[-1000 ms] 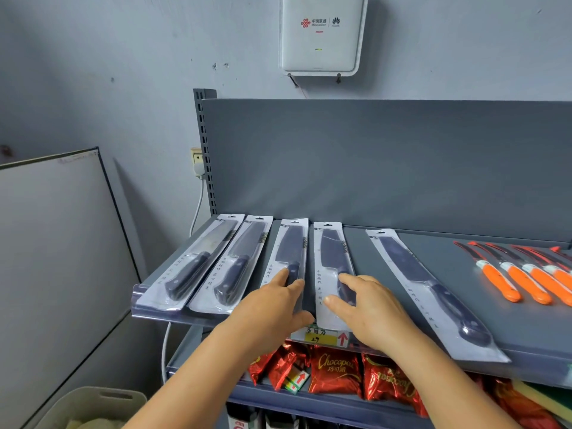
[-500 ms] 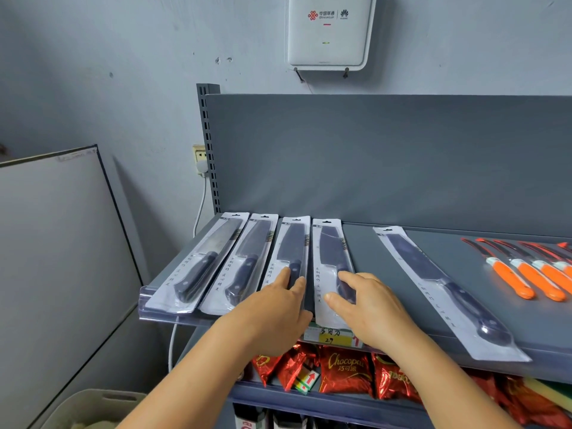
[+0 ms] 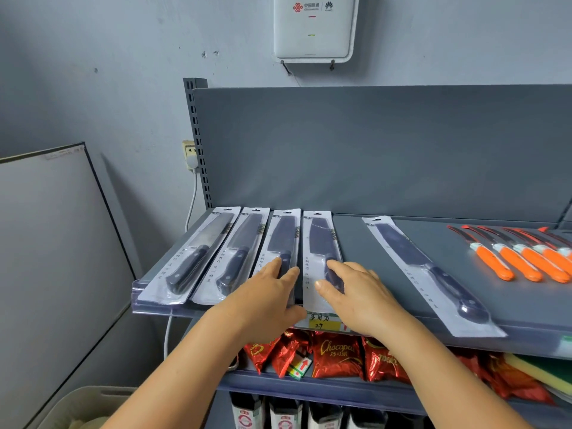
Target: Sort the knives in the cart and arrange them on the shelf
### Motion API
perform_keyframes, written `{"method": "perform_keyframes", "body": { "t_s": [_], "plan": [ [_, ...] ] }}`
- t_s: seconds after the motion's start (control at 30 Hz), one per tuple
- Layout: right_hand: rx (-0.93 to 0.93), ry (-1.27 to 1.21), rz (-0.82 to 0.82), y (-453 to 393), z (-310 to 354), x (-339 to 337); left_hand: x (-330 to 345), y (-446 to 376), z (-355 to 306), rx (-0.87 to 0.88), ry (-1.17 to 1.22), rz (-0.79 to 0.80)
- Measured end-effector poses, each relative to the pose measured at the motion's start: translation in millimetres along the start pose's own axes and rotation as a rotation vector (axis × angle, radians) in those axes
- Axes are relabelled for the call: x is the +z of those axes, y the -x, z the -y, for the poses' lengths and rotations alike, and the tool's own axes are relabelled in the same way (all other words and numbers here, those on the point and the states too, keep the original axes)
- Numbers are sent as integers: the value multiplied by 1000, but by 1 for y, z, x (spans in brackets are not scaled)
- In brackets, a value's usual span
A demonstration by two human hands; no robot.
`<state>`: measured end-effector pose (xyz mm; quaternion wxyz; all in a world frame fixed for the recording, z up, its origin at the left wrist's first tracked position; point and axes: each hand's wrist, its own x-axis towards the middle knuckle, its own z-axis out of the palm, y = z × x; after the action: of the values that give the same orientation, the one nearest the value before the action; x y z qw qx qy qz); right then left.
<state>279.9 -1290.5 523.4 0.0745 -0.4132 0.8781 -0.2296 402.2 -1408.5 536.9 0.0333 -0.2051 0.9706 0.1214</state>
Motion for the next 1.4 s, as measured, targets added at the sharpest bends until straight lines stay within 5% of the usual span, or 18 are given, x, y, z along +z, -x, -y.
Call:
{"method": "perform_keyframes", "body": {
  "t_s": [0.3,0.67,1.0,1.4],
  "plan": [
    [42,11,-207,18,-63,-50,13,1,-84,254,71,-295],
    [265,-179,-96,31,-142,-72,62,-29,-167,365,64,-246],
    [227,-211,-124,25,-124,-63,63,-31,-153,283,20,-360],
    [146,-195,-95,12,-85,-46,51,-29,-117,201,-167,-313]
  ]
}}
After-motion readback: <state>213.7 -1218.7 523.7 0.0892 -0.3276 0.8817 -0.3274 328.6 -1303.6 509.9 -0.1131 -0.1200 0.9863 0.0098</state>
